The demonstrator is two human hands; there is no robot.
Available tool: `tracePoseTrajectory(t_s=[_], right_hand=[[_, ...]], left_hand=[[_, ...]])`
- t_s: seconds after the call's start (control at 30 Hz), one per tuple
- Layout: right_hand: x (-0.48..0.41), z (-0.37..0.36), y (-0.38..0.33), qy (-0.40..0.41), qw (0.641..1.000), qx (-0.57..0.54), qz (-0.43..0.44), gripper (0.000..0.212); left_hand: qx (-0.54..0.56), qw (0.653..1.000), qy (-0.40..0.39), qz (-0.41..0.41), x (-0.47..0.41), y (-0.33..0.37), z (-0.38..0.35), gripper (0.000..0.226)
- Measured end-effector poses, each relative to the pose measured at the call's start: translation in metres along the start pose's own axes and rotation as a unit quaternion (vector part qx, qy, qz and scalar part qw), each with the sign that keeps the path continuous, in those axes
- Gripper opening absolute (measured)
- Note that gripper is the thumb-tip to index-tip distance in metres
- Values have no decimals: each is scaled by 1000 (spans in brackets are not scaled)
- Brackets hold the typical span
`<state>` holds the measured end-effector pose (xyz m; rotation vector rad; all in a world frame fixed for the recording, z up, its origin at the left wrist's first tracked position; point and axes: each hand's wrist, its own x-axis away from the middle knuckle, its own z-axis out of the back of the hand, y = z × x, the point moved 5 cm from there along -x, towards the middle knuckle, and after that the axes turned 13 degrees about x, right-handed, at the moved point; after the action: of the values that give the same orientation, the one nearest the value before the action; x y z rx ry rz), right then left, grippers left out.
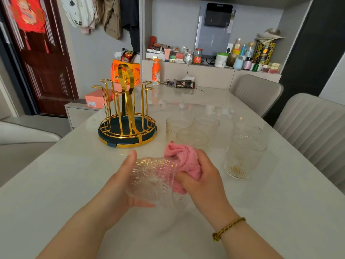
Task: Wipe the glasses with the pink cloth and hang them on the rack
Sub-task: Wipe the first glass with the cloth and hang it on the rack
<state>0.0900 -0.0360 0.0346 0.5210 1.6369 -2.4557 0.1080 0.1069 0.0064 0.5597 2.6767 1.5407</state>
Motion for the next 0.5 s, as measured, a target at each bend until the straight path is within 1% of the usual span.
tracePoseTrajectory(t_s=[0.03,0.1,0.17,0.23,0.33,0.43,0.47,0.5], right_hand=[[1,-1,1,-2,1000,15,-3,31],[0,-4,7,-1,999,21,-24,29],[0,-9,12,-3,999,1,-52,30],[0,-13,17,-8,996,-34,-84,23],[4,-26,24,-46,981,-124,-141,15],[12,-38,24,-110,943,-246,-194,13],[12,-38,25,-112,939,-256,-200,17],[11,-36,26,-99,944,-243,-201,18]], left_hand=[[-7,1000,23,-15,0,0,1,52],[-13,995,77,-69,-1,2,6,33],[-1,987,107,-123,-1,6,8,20],[-3,977,121,-173,1,11,8,11],[-36,957,120,-261,9,19,9,24],[-98,927,100,-349,19,27,8,29],[-111,924,89,-355,19,28,7,29],[-118,929,85,-340,16,27,7,29]])
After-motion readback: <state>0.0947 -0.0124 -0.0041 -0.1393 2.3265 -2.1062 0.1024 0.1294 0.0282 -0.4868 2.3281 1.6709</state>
